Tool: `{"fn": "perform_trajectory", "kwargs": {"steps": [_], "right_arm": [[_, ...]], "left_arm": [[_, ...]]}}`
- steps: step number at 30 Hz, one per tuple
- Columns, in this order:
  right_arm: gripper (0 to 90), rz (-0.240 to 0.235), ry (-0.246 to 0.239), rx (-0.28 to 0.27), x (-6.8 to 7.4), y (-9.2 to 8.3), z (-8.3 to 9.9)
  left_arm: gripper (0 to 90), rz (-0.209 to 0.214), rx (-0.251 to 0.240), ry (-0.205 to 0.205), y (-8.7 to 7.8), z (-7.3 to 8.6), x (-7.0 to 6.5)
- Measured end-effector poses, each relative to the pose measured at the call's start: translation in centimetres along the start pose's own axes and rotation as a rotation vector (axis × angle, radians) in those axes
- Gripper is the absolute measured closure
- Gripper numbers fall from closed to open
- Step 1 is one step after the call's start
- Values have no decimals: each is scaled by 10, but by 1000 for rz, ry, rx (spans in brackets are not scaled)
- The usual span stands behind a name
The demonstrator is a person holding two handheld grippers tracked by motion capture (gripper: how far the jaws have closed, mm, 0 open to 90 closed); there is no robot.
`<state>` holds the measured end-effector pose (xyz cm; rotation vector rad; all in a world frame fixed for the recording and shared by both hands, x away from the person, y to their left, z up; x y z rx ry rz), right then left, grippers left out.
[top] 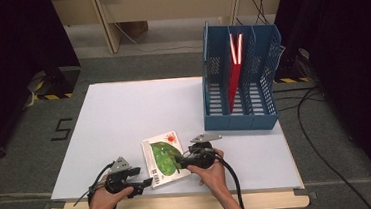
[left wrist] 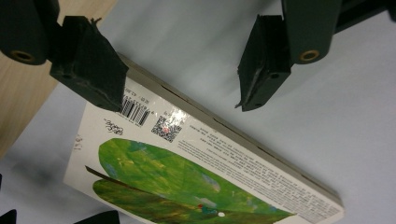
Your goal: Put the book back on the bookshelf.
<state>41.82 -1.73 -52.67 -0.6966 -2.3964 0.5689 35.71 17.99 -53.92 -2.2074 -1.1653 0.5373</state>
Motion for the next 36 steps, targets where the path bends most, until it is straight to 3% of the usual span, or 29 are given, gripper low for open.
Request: {"fn": "perform_trajectory", "kwargs": {"steps": [7, 10, 15, 24, 32, 33, 36], "right_arm": [[368, -5, 9, 25, -1, 5, 1], [378, -9, 16, 29, 0, 6, 1], [392, -17, 18, 40, 2, 8, 2], [399, -28, 5, 79, 5, 15, 8], [468, -45, 55, 38, 3, 11, 5], [469, -58, 80, 20, 3, 10, 4], [469, -62, 84, 6, 4, 8, 3]], "left_arm": [[279, 3, 11, -6, 1, 0, 2], [279, -28, 15, 14, 1, 1, 5], [279, -55, 11, 2, 1, -1, 11], [275, -57, 18, 30, 3, 0, 7], [281, -62, 19, 39, 4, 0, 7], [281, -62, 19, 40, 4, 0, 7], [281, -64, 19, 41, 3, 0, 7]]}}
Point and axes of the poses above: each handheld gripper's, and its own axes: y roughly forward along the jaws, z roughly out of its underside, x roughly to its left, the point moved 7 cm from there along y, roughly forward along the jaws, and after that the axes turned 12 degrees about -z, right-handed, at the moved point
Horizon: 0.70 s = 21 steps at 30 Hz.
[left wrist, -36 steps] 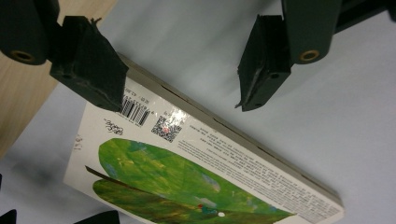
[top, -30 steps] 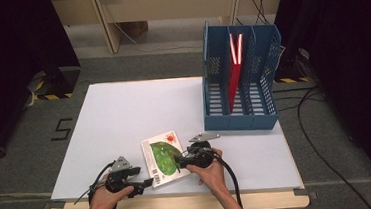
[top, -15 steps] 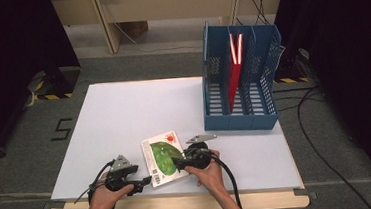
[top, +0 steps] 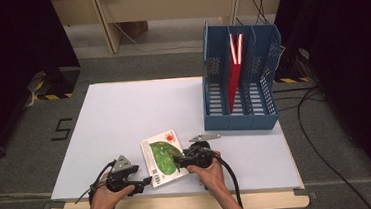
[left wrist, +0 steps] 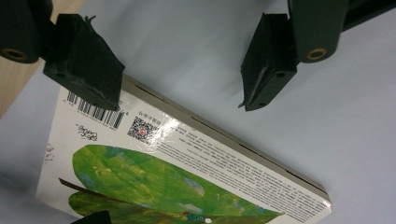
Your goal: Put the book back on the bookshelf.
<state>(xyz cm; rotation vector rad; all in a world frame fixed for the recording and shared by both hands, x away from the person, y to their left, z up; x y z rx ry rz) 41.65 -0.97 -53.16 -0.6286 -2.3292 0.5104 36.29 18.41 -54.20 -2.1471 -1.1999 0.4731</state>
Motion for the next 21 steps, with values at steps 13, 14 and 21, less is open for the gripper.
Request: {"fn": "perform_trajectory", "kwargs": {"steps": [13, 14, 21], "right_arm": [[543, 22, -127, -73, 36, -14, -28], [549, 20, -134, -75, 39, -15, -30], [587, 29, -220, -82, 59, -13, -44]], "left_arm": [[277, -22, 1, -7, -2, 3, 2], [276, -26, -4, -13, -2, 2, 2], [261, -36, -14, -25, -1, 2, 2]]}}
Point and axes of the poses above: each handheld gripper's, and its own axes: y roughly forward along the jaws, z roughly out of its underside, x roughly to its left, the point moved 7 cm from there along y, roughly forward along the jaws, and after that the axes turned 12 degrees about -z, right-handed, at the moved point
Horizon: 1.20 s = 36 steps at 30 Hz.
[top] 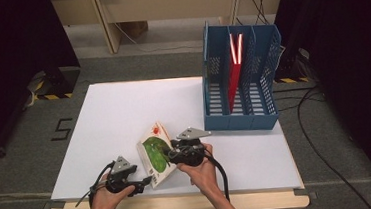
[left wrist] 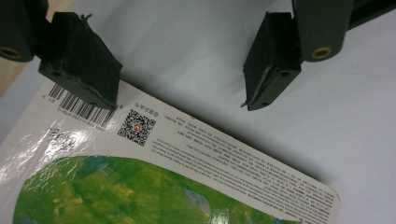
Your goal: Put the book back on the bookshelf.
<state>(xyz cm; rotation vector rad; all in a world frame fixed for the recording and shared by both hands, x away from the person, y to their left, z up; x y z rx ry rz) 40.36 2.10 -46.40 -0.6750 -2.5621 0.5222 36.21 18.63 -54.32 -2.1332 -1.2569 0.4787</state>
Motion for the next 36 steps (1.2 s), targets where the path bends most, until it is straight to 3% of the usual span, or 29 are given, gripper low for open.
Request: {"fn": "perform_trajectory", "kwargs": {"steps": [8, 17, 27, 32, 36], "right_arm": [[594, -17, -76, 4, 25, 5, -14], [583, -36, -108, 6, 42, 11, -21], [584, -60, -207, 21, 67, 26, -26], [577, -74, -222, 29, 75, 30, -27], [560, -35, -259, 44, 74, 30, -27]], "left_arm": [[272, -1, -6, -26, -1, 1, 5], [282, 8, -18, -51, -3, 2, 9], [283, -12, -23, -87, -5, 4, 19], [285, -33, -31, -83, -4, 5, 18], [276, -47, -48, -88, -1, 3, 15]]}}
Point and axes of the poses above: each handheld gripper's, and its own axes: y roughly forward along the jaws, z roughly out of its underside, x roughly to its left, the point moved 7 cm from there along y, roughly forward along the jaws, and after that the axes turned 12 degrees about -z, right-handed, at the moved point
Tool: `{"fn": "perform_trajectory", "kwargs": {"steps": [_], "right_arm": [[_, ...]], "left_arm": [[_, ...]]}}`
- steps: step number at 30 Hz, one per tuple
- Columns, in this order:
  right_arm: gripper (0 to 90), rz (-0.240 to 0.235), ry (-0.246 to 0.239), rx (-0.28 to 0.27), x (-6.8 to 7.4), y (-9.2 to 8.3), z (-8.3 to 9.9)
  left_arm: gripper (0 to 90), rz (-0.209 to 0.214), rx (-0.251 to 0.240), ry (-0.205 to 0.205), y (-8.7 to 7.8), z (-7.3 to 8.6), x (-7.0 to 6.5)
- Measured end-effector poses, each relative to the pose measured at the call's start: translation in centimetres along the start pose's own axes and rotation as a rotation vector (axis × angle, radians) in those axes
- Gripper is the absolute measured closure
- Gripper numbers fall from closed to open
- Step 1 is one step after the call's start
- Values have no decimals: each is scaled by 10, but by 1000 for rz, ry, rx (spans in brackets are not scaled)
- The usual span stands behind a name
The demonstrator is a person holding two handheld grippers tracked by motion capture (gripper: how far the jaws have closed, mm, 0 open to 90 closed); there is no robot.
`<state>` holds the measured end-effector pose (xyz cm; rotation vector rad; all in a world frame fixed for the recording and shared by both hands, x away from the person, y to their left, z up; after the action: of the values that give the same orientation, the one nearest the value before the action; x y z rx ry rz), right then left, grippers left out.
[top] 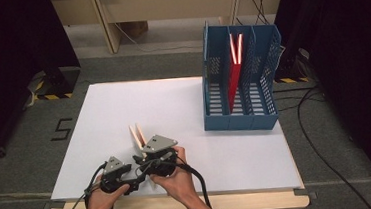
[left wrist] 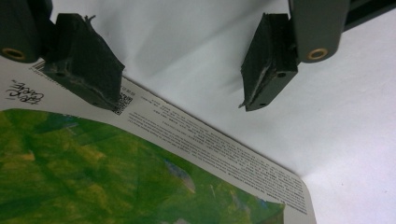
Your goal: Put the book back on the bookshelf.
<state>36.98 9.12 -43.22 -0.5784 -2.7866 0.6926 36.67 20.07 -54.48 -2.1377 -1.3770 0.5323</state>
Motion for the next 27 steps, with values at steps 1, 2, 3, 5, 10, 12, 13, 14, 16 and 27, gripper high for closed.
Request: {"fn": "perform_trajectory", "kwargs": {"steps": [1, 2, 3, 5, 10, 12, 13, 14, 16, 27], "right_arm": [[557, 5, 1, -2, -1, -1, 0], [557, 5, 1, -2, -1, -1, 0], [558, 12, -1, -2, -3, -2, 0], [568, -4, 8, -13, -3, -2, 0], [591, -40, 3, -14, 4, 3, -4], [596, -41, -9, -10, 6, 5, -4], [595, -28, -17, -5, 6, 4, -4], [592, -28, -17, -7, 6, 4, -4], [592, -43, -3, -16, 5, 4, -4], [538, -55, 1, -50, 8, 1, -4]], "left_arm": [[275, -5, -4, 5, 1, -1, -1], [274, -3, -6, 6, 2, -1, -2], [271, -1, -3, 6, 3, -2, -2], [270, -5, -5, 8, 3, -2, -2], [265, -14, -1, 28, 4, -1, -3], [269, -5, -5, 8, 4, -2, -2], [273, 4, -4, -10, 3, -3, 0], [277, 3, -4, -16, 3, -3, 1], [276, 0, -4, -22, 2, -3, 4], [271, -4, -39, -48, -4, -11, 12]]}}
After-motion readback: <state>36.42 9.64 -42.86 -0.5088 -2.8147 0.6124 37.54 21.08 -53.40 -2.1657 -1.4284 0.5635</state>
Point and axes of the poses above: each handheld gripper's, and its own axes: y roughly forward along the jaws, z roughly out of its underside, x roughly to its left, the point moved 7 cm from there along y, roughly forward along the jaws, and after that the axes turned 12 degrees about -z, right-handed, at the moved point
